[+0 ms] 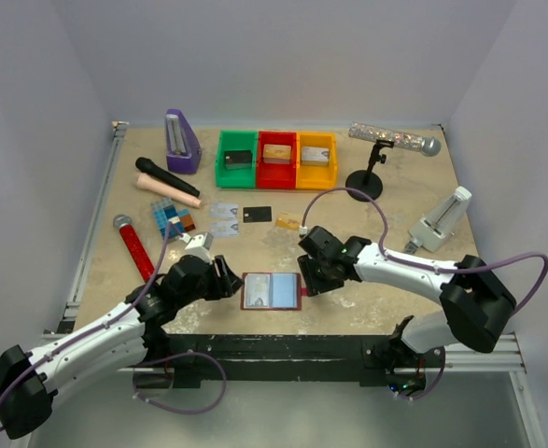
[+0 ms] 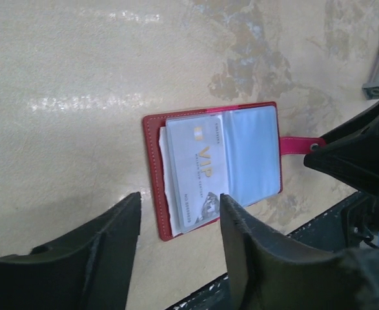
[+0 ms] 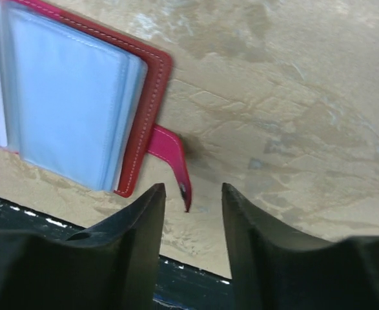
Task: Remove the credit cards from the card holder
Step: Remove the credit card from the card holder.
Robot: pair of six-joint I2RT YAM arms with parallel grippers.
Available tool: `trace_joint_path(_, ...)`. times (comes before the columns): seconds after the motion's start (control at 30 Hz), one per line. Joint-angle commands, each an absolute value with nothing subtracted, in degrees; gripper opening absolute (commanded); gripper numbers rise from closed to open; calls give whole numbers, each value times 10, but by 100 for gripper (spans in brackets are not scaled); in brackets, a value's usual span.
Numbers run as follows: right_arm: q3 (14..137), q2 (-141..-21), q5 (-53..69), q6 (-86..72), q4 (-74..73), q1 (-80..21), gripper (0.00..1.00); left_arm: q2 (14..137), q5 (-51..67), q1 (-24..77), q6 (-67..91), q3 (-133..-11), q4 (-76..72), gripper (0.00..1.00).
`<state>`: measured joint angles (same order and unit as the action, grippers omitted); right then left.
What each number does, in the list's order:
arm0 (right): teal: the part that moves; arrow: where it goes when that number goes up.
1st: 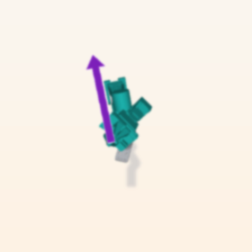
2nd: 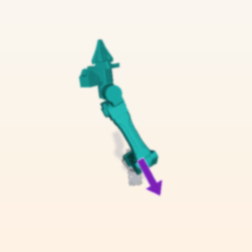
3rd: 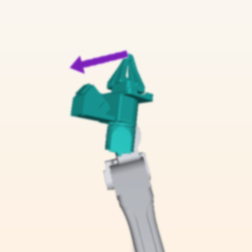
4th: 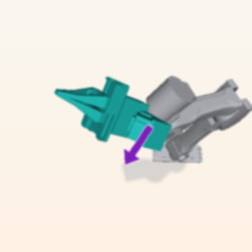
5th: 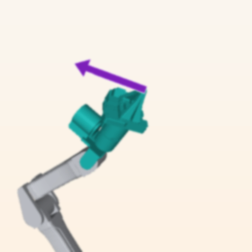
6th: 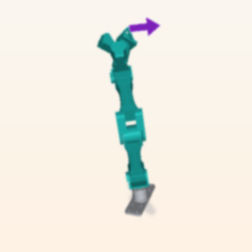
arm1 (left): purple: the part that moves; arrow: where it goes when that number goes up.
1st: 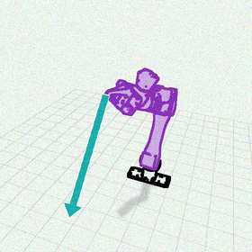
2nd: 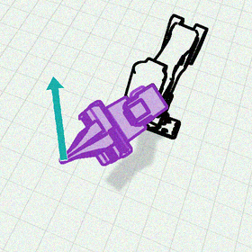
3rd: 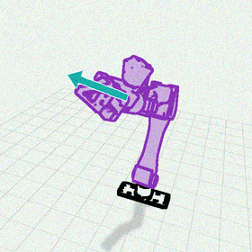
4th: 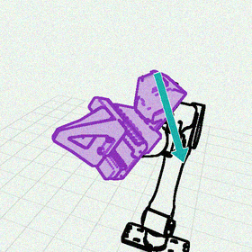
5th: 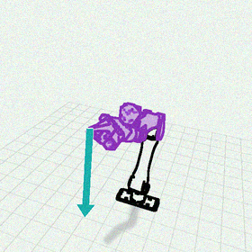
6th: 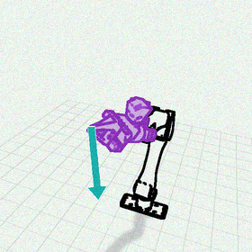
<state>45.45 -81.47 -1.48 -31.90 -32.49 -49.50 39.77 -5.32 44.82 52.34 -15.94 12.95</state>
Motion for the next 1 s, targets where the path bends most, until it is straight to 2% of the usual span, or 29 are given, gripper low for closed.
trace_joint_path(0.0,491,-757,-70,-321,-378,-498,51,400,-24,451,493,-197,85,52)
trace_joint_path(0.13,513,-716,-66,-321,-389,-498,50,418,10,450,481,-203,48,43)
trace_joint_path(0.23,484,-671,-27,-323,-303,-498,48,450,52,450,475,-200,-16,38)
trace_joint_path(0.3,427,-630,-2,-333,-192,-498,49,473,65,450,477,-199,-34,26)
trace_joint_path(0.4,350,-606,85,-375,-13,-495,46,497,66,449,481,-199,-40,0)
trace_joint_path(0.5,399,-662,169,-366,-47,-491,39,509,55,449,490,-189,-48,0)
trace_joint_path(0.57,402,-710,201,-393,-6,-492,35,516,53,449,492,-182,-58,0)
trace_joint_path(0.77,363,-803,228,-479,139,-492,32,544,24,450,490,-171,-61,0)
trace_joint_path(0.97,369,-863,236,-503,165,-492,31,573,11,449,492,-159,-72,0)
